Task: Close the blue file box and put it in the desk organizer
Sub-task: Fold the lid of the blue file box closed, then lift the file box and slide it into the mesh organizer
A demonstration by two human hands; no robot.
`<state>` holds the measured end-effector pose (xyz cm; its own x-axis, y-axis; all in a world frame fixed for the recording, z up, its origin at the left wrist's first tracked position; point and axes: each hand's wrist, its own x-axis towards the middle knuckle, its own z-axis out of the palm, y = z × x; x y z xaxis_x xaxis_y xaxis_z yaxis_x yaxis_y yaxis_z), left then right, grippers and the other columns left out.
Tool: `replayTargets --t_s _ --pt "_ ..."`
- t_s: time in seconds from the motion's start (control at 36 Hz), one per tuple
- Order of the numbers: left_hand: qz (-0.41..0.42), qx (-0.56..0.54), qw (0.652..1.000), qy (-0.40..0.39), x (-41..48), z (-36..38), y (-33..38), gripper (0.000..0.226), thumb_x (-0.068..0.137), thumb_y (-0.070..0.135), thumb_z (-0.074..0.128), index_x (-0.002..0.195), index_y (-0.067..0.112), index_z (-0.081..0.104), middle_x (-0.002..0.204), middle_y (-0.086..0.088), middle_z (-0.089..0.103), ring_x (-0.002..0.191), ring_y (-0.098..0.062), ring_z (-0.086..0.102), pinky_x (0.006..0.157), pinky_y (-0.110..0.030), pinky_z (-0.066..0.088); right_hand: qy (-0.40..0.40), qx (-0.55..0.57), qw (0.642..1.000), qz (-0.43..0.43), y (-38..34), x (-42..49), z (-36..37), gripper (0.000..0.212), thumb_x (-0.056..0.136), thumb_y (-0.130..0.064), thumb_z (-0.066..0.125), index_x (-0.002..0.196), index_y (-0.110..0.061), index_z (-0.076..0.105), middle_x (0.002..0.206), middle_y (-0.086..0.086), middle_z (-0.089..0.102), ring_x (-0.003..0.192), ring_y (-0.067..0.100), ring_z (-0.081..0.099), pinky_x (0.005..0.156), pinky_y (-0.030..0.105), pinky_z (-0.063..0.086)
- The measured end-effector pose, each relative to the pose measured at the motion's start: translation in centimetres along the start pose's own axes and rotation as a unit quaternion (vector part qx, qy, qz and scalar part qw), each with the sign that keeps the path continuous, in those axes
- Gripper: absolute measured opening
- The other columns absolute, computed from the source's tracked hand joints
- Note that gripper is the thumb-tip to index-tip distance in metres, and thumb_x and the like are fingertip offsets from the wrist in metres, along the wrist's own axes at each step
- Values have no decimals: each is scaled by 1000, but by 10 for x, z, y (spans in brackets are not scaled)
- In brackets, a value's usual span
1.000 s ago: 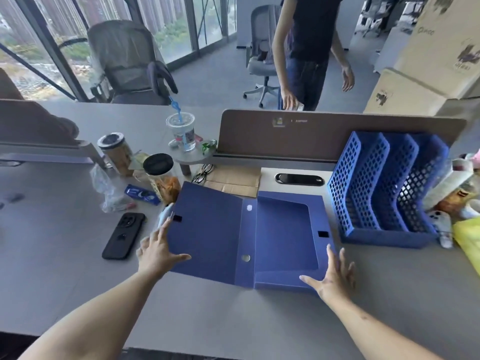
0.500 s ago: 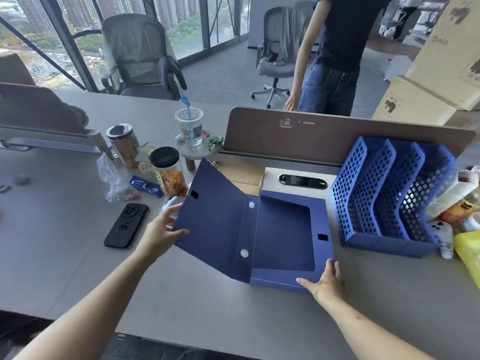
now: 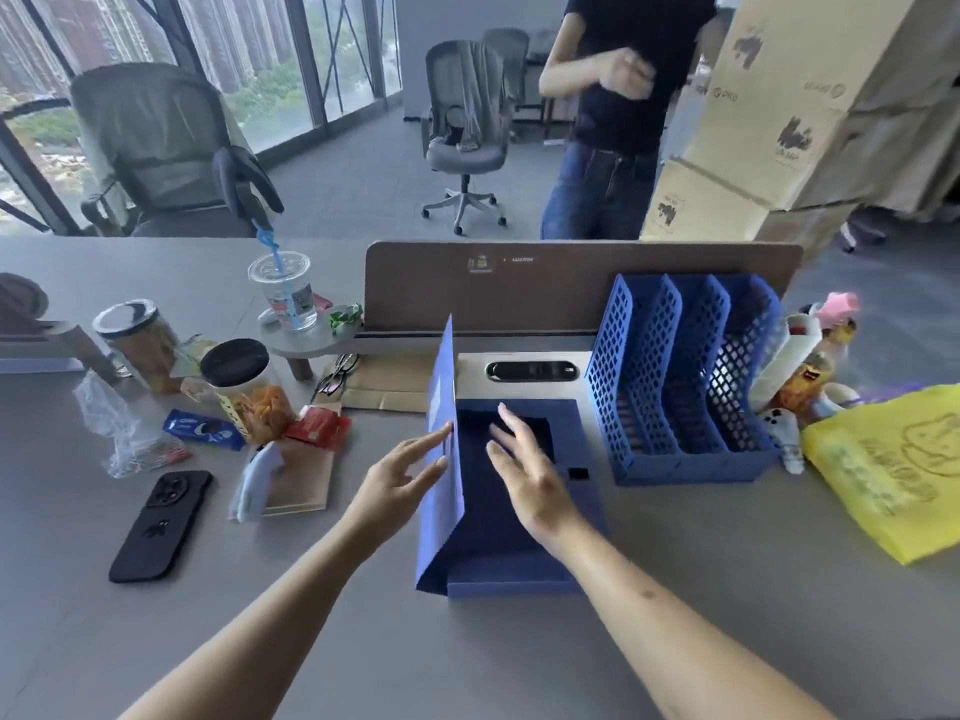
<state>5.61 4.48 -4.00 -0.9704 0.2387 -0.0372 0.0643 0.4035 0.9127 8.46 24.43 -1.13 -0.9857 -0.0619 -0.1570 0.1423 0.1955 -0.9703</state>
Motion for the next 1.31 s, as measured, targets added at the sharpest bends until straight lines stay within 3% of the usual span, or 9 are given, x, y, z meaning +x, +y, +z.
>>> replayTargets --t_s 0.06,0.14,0.28,0.33,0.42,0.56,0.67,0.86,1.31 --pt "12 10 1000 -5 7 15 1 42 86 57 61 127 60 53 129 32 54 98 -19 65 94 -35 48 -2 12 1000 0 -5 -3 -1 57 97 -44 47 149 -44 24 154 -9 40 141 4 37 110 24 27" --pt "25 22 999 -3 15 33 5 44 85 55 59 127 58 49 127 35 49 111 -4 57 86 -27 45 10 13 1000 8 -1 -6 -7 59 99 -33 48 152 -39 22 154 -8 39 142 3 34 109 21 26" --pt "-7 35 999 -12 26 57 -7 59 75 70 59 131 57 47 142 16 51 130 -9 48 100 -33 44 36 -21 999 33 19 -10 -26 63 97 -14 45 152 -37 24 152 -8 43 140 2 36 109 20 29" --pt "-53 85 995 3 30 65 -15 74 68 83 57 136 58 41 148 15 46 134 -19 45 104 -44 42 42 -35 998 41 27 -12 -34 63 96 -7 41 151 -34 27 151 -8 43 138 0 37 103 15 33" --pt "-188 118 975 22 35 75 -24 105 62 83 62 151 45 22 159 8 31 142 -34 30 112 -54 29 61 -39 996 51 42 -13 -46 63 93 3 38 151 -22 33 153 -6 41 139 0 37 115 24 33" --pt "-312 84 946 19 37 88 -45 160 22 97 57 156 30 2 166 -4 8 149 -40 13 119 -58 14 65 -61 992 88 73 -21 -66 61 93 5 39 150 -18 36 146 -14 44 137 -1 39 117 25 30" --pt "-322 95 942 8 39 102 -53 162 19 96 58 156 30 2 165 -5 13 147 -40 20 118 -57 17 81 -97 984 127 94 -27 -80 61 93 -1 53 149 -19 35 146 -11 44 142 9 36 105 10 29" --pt "-318 139 938 20 37 132 -49 140 50 80 74 154 31 -6 154 -7 21 137 -37 30 109 -54 31 76 -83 967 229 122 -25 -88 82 86 -9 70 154 -20 25 160 -3 28 147 14 26 105 15 22" --pt "-331 262 905 37 46 164 -41 136 54 88 60 151 29 -15 155 -8 14 128 -38 36 99 -56 38 67 -76 955 278 156 -13 -100 88 85 -11 72 154 -22 19 162 1 23 148 18 25 116 32 29"
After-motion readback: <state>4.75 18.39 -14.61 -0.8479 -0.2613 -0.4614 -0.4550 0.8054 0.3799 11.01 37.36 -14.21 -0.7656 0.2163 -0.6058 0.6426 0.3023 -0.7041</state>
